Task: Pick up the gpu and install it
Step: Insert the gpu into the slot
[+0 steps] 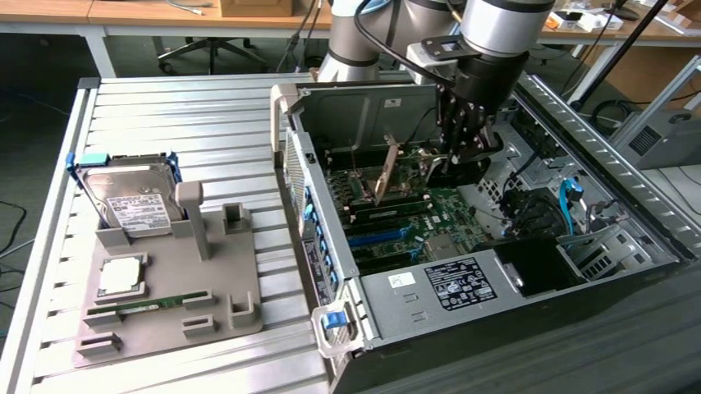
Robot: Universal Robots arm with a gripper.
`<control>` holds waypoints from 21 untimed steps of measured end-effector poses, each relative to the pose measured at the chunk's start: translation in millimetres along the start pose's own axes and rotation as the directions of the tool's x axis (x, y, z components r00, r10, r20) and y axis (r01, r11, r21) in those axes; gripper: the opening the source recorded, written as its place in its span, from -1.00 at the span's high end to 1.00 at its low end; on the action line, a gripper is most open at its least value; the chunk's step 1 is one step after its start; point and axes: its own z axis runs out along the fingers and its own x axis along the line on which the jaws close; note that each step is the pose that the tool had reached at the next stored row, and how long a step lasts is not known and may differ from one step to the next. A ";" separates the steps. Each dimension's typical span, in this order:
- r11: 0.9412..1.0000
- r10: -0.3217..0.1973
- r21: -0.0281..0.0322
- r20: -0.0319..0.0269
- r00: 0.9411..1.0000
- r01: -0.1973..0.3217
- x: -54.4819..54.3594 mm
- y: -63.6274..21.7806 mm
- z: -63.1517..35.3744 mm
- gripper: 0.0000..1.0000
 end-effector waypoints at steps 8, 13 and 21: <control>1.000 0.000 0.000 -0.005 1.000 0.000 0.0 0.3 0.9 0.45; 1.000 -0.001 0.000 -0.008 1.000 0.001 0.1 0.8 1.9 0.45; 1.000 -0.001 0.001 -0.011 1.000 0.001 0.2 3.6 3.2 0.45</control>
